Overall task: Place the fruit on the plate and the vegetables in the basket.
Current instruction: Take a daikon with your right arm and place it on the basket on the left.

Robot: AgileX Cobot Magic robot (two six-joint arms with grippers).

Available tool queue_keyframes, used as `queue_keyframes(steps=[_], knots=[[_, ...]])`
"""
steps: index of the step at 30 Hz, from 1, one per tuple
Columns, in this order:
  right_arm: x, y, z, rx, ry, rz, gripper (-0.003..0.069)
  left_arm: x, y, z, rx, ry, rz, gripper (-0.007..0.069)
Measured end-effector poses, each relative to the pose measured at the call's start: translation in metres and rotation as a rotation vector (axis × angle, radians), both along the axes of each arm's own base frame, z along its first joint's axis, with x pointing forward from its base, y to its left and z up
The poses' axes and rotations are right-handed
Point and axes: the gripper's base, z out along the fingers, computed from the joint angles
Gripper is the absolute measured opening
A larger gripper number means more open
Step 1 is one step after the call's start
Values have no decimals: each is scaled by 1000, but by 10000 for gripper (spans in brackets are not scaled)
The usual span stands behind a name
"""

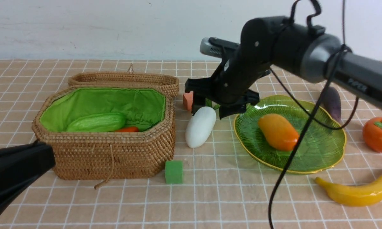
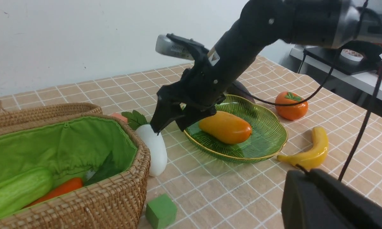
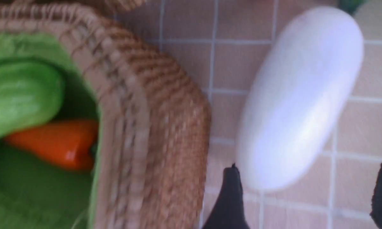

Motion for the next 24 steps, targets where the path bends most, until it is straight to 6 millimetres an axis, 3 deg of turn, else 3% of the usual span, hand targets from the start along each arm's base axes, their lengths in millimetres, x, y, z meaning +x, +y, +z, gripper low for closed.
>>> queue_keyframes(steps=[7, 24], knots=[[18, 0, -38, 1, 0, -55, 573, 0, 0, 0, 2, 3, 0, -10], [39, 11, -67, 9, -1, -63, 577, 1, -1, -2, 4, 14, -2, -5]])
